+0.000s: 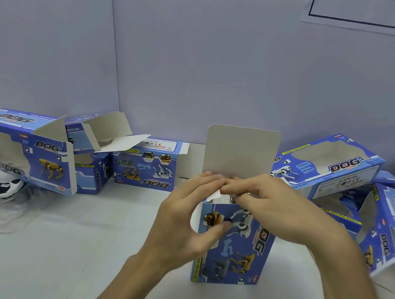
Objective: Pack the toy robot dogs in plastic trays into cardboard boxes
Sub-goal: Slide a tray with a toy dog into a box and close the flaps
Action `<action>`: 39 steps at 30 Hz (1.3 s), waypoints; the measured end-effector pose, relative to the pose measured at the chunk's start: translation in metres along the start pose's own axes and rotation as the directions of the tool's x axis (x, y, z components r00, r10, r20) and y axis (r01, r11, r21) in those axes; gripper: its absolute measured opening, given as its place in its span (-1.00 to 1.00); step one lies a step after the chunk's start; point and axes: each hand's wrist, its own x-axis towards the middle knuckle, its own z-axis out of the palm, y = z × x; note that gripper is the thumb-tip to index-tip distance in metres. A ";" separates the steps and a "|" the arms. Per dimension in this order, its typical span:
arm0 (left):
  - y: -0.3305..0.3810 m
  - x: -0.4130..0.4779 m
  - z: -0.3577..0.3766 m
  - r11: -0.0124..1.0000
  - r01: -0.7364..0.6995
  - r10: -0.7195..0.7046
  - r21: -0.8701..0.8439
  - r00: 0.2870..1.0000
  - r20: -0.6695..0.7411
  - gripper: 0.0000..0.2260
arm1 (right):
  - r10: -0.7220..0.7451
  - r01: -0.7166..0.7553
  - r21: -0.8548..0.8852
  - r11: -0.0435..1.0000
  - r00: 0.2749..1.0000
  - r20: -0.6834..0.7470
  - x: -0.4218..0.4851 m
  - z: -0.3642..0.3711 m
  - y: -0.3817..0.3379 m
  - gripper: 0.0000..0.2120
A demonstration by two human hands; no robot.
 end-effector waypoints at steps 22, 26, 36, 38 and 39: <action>0.051 0.030 -0.023 0.932 -0.091 -0.071 0.349 0.902 0.426 -0.75 | 0.454 -0.345 0.376 0.860 0.854 -0.255 0.001 -0.011 0.035 -0.69; 0.051 0.031 -0.022 0.919 -0.050 -0.138 0.391 0.888 0.439 -0.70 | 0.438 -0.357 0.279 0.891 0.835 -0.332 0.002 -0.008 0.030 -0.69; 0.066 0.029 -0.006 0.828 -0.049 -0.197 0.559 0.907 0.371 -0.64 | 0.380 -0.337 0.178 0.925 0.842 -0.381 -0.002 -0.014 0.027 -0.74; 0.068 0.030 -0.002 0.809 -0.068 -0.175 0.584 0.920 0.350 -0.71 | 0.341 -0.358 0.051 0.932 0.823 -0.453 0.002 -0.009 0.026 -0.73; 0.068 0.030 -0.001 0.801 -0.086 -0.161 0.593 0.922 0.351 -0.73 | 0.318 -0.367 -0.004 0.930 0.812 -0.489 0.004 -0.007 0.027 -0.73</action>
